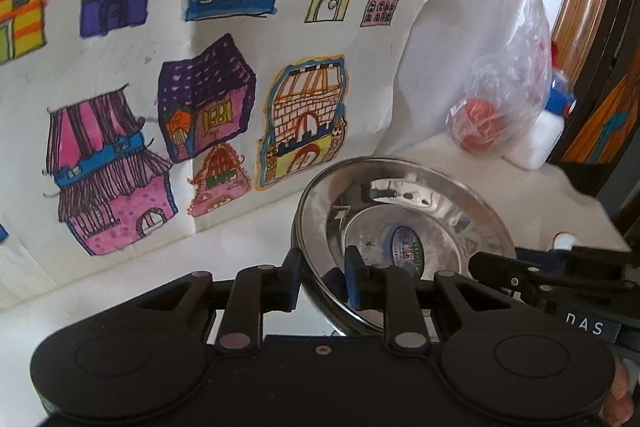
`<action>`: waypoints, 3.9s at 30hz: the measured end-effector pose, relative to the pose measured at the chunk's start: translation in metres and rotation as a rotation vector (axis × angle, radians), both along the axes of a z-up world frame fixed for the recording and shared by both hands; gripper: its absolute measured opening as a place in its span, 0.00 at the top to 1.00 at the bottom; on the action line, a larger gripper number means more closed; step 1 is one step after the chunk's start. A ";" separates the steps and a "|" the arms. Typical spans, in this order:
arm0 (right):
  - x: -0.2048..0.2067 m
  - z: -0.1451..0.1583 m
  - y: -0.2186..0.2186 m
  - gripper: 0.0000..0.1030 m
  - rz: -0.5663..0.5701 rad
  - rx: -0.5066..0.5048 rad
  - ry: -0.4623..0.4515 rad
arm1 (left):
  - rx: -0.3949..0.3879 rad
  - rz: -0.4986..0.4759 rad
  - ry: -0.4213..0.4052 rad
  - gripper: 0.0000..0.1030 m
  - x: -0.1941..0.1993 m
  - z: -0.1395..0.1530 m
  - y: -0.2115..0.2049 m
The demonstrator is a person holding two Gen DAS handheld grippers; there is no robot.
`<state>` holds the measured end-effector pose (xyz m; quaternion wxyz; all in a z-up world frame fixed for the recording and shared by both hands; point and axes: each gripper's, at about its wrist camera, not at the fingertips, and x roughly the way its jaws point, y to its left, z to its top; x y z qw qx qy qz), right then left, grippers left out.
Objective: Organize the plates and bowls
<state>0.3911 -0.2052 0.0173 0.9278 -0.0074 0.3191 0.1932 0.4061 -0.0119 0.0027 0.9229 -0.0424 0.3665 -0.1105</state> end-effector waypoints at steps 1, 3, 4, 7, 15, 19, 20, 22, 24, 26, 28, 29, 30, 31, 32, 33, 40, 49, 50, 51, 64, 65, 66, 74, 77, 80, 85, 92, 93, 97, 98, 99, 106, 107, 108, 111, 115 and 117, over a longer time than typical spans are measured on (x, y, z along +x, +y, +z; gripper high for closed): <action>0.001 0.001 0.001 0.67 0.003 -0.008 0.001 | 0.013 -0.002 0.005 0.75 0.001 0.001 -0.001; 0.001 0.002 0.003 0.67 0.008 -0.029 0.000 | 0.037 -0.004 0.021 0.75 0.003 0.001 -0.002; 0.001 0.003 0.004 0.67 0.009 -0.039 -0.002 | 0.042 -0.005 0.025 0.75 0.004 0.000 -0.002; 0.001 0.004 0.005 0.67 0.012 -0.051 -0.006 | 0.055 -0.006 0.034 0.76 0.006 -0.003 -0.002; -0.001 0.004 0.004 0.49 0.000 -0.069 -0.017 | 0.049 -0.004 0.031 0.77 0.005 -0.002 0.000; -0.005 0.007 -0.004 0.34 -0.010 -0.036 -0.027 | 0.041 -0.008 0.017 0.77 0.001 -0.001 0.001; -0.006 0.009 -0.007 0.28 -0.015 -0.034 -0.033 | 0.036 -0.009 0.015 0.77 0.001 0.000 0.001; -0.013 0.012 -0.014 0.21 -0.021 -0.020 -0.044 | 0.017 -0.010 0.012 0.76 -0.002 0.001 0.003; -0.021 0.015 -0.021 0.15 -0.011 -0.002 -0.056 | 0.001 -0.009 0.004 0.70 -0.008 0.004 0.005; -0.032 0.018 -0.028 0.12 0.004 0.003 -0.066 | -0.015 -0.015 -0.020 0.56 -0.017 0.009 0.007; -0.045 0.022 -0.034 0.06 0.030 0.006 -0.090 | -0.022 -0.012 -0.053 0.39 -0.028 0.014 0.008; -0.051 0.023 -0.036 0.04 0.045 0.003 -0.105 | -0.027 -0.008 -0.071 0.29 -0.035 0.017 0.009; -0.060 0.025 -0.037 0.02 0.058 -0.005 -0.122 | -0.034 -0.007 -0.086 0.26 -0.042 0.020 0.010; -0.067 0.026 -0.037 0.00 0.070 -0.018 -0.140 | -0.043 -0.011 -0.103 0.20 -0.050 0.022 0.010; -0.075 0.026 -0.038 0.00 0.082 -0.037 -0.160 | -0.049 -0.015 -0.117 0.15 -0.058 0.025 0.011; -0.083 0.026 -0.037 0.00 0.092 -0.066 -0.180 | -0.050 -0.017 -0.128 0.12 -0.066 0.026 0.011; -0.148 0.011 -0.027 0.00 0.109 -0.202 -0.286 | -0.034 -0.065 -0.155 0.01 -0.108 0.027 0.006; -0.206 -0.007 -0.044 0.00 -0.041 -0.015 -0.228 | -0.018 -0.165 -0.105 0.01 -0.119 0.013 -0.009; -0.208 -0.009 -0.048 0.00 -0.064 0.037 -0.201 | -0.015 -0.173 -0.098 0.01 -0.119 0.011 -0.010; -0.209 -0.011 -0.053 0.00 -0.080 0.074 -0.180 | -0.016 -0.181 -0.089 0.01 -0.119 0.009 -0.011; -0.182 -0.031 -0.064 0.00 -0.330 0.270 -0.020 | 0.009 -0.201 -0.005 0.01 -0.103 -0.004 -0.015; -0.179 -0.031 -0.062 0.01 -0.338 0.278 -0.018 | 0.011 -0.198 -0.004 0.01 -0.102 -0.004 -0.015; -0.176 -0.032 -0.060 0.01 -0.346 0.293 -0.022 | 0.012 -0.194 -0.002 0.01 -0.100 -0.004 -0.015; -0.162 -0.042 -0.051 0.15 -0.378 0.325 0.005 | 0.000 -0.193 0.028 0.01 -0.092 -0.008 -0.016; -0.161 -0.045 -0.050 0.18 -0.388 0.324 0.013 | -0.005 -0.199 0.023 0.01 -0.091 -0.008 -0.017; -0.159 -0.048 -0.048 0.18 -0.392 0.310 0.019 | -0.004 -0.204 0.024 0.01 -0.090 -0.008 -0.018; -0.157 -0.050 -0.047 0.18 -0.410 0.291 0.019 | 0.003 -0.205 0.022 0.01 -0.088 -0.010 -0.020; -0.154 -0.053 -0.047 0.25 -0.387 0.317 0.038 | 0.016 -0.194 0.003 0.01 -0.088 -0.011 -0.022; -0.155 -0.053 -0.047 0.26 -0.384 0.322 0.036 | 0.018 -0.193 -0.002 0.01 -0.088 -0.011 -0.023; -0.156 -0.054 -0.047 0.40 -0.374 0.332 0.035 | -0.004 -0.196 0.004 0.03 -0.087 -0.011 -0.023; -0.156 -0.054 -0.047 0.43 -0.373 0.336 0.035 | -0.010 -0.193 0.012 0.08 -0.087 -0.011 -0.022; -0.157 -0.053 -0.047 0.45 -0.374 0.337 0.034 | -0.015 -0.187 0.019 0.10 -0.086 -0.012 -0.022; -0.159 -0.053 -0.047 0.69 -0.362 0.354 0.039 | -0.078 -0.165 0.096 0.41 -0.083 -0.018 -0.016; -0.160 -0.053 -0.046 0.74 -0.358 0.355 0.037 | -0.092 -0.165 0.104 0.45 -0.083 -0.019 -0.015; -0.161 -0.052 -0.045 0.75 -0.354 0.353 0.035 | -0.109 -0.167 0.111 0.47 -0.084 -0.019 -0.014; -0.165 -0.050 -0.043 0.80 -0.344 0.357 0.028 | -0.132 -0.174 0.115 0.60 -0.089 -0.018 -0.014; -0.171 -0.048 -0.042 0.82 -0.335 0.371 0.029 | -0.118 -0.171 0.109 0.75 -0.100 -0.016 -0.017; -0.174 -0.048 -0.042 0.83 -0.339 0.370 0.032 | -0.105 -0.166 0.108 0.81 -0.106 -0.016 -0.018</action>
